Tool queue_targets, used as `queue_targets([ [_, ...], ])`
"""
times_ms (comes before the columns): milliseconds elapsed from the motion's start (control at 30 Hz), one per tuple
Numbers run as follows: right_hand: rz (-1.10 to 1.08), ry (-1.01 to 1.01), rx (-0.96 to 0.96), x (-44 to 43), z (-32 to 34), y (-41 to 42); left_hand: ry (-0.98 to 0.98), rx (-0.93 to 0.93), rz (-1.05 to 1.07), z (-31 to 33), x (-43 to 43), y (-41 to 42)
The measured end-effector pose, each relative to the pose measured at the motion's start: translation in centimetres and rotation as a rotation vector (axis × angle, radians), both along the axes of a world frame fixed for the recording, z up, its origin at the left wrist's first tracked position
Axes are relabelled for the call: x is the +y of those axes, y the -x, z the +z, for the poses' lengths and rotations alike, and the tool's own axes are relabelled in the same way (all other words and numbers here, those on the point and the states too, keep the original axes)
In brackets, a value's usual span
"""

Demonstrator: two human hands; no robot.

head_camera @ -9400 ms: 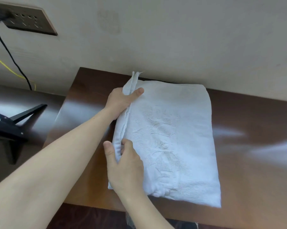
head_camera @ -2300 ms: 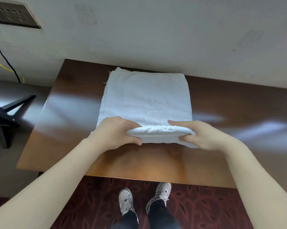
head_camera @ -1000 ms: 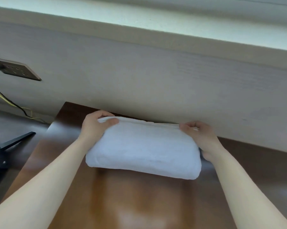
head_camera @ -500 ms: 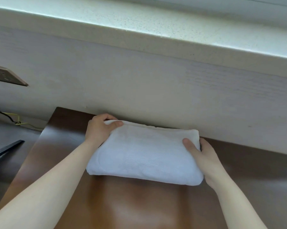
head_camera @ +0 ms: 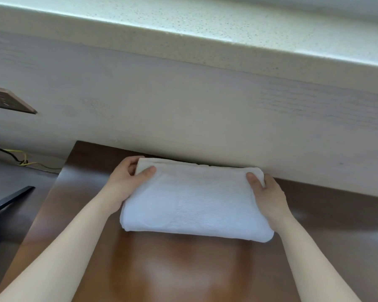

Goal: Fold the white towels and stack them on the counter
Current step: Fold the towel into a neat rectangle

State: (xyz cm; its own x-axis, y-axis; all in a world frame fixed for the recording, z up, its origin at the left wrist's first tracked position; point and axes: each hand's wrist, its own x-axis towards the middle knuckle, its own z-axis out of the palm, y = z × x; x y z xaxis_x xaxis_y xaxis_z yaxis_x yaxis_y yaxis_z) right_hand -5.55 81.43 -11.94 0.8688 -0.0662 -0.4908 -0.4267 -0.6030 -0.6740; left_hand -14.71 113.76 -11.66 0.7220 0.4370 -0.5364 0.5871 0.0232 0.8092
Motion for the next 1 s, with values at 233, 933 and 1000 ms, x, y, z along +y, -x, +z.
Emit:
queue_targets([
  [233,-0.044,-0.049,-0.028,0.1,-0.1,0.2,-0.273,-0.089,-0.003,-1.0,-0.6,-0.2],
  [933,-0.143,0.21,-0.135,0.1,-1.6,-0.4,-0.492,-0.11,0.075,-2.0,-0.4,-1.8],
  [1000,-0.13,0.249,-0.172,0.0,-1.7,-0.4,-0.519,-0.111,0.055,-2.1,-0.5,-1.7],
])
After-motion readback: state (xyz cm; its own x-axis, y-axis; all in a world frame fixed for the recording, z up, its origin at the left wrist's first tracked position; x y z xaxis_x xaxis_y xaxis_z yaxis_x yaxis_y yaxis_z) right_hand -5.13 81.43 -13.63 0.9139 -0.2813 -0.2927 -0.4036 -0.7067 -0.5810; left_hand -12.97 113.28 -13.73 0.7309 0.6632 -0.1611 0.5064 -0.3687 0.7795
